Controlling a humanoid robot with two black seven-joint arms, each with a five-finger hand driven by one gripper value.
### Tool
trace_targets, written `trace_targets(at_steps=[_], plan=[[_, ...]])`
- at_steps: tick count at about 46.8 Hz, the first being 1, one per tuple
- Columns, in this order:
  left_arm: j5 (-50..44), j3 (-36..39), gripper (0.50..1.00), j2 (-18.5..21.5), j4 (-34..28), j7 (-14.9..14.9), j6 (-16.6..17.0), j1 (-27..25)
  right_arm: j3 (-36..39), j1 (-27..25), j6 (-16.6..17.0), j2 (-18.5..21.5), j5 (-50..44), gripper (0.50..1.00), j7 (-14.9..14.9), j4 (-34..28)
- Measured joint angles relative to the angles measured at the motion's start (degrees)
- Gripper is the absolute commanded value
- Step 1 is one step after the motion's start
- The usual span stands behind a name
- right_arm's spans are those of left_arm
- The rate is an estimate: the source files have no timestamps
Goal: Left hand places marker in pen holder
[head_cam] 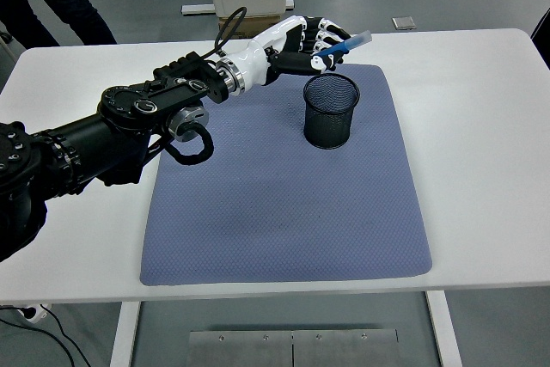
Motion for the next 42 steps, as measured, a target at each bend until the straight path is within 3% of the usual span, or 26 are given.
trace_targets(at_steps=[20,42], plan=[[0.2,-0.1,0.543,0.0,-0.6,-1.0,-0.5,0.1,0.0,0.0,0.0,0.0,0.0,1.0,0.0,0.0],[1.4,0.3,0.601,0.0,-0.6,-1.1,-2.1,0.3,0.0,0.0,0.0,0.0,0.0,1.0,0.0,0.0]])
